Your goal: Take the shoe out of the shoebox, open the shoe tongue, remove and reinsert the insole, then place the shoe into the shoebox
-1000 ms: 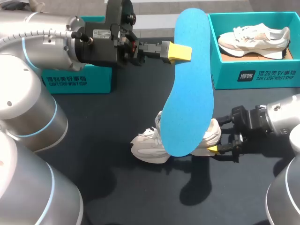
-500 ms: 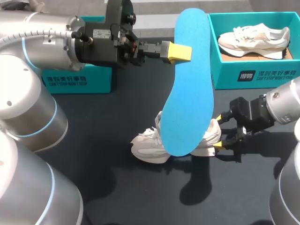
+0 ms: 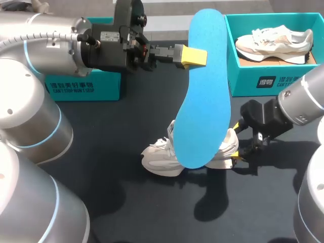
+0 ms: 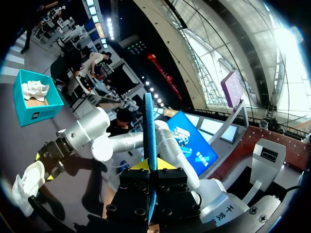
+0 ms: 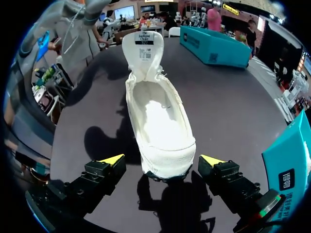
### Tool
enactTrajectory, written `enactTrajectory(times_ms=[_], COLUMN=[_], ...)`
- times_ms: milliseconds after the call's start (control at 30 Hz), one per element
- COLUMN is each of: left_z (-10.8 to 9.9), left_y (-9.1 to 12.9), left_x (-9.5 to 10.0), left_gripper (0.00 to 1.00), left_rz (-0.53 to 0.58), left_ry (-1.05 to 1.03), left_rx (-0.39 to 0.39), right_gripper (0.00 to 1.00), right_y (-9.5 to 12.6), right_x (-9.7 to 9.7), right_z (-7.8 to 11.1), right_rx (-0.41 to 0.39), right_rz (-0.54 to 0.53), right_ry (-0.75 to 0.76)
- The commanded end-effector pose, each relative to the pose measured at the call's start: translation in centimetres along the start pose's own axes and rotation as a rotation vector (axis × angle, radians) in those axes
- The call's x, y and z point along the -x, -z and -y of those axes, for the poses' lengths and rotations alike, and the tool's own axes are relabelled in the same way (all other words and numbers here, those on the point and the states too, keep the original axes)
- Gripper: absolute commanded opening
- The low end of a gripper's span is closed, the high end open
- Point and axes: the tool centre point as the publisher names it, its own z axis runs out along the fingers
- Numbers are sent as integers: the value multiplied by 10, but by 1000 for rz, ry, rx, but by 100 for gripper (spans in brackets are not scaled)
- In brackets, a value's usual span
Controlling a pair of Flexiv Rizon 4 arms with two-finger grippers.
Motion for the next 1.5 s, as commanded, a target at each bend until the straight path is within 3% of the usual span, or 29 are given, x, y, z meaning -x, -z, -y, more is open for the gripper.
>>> enactTrajectory(times_ms=[33,367,633,1367,1500], left_z=[-1,-1,-1,-1,-1], left_y=[-1,-1,-1,-1,-1], left_x=[1,1,1,1,1], left_gripper=[0,0,0,0,0], left_rz=[-2,-2,-2,-2,-2], left_ry=[0,0,0,0,0], left_rx=[-3,-3,-3,-3,-3], right_gripper=[100,100,100,100,100], right_y=[-1,26,24,17,6], right_x=[0,8,8,6,17], right_z=[-2,-28,-46,-48,-76], right_rx=[-22,-177,-280,-315,-338], right_rz=[1,53,14,-4,8], right_ry=[-1,40,105,147,185])
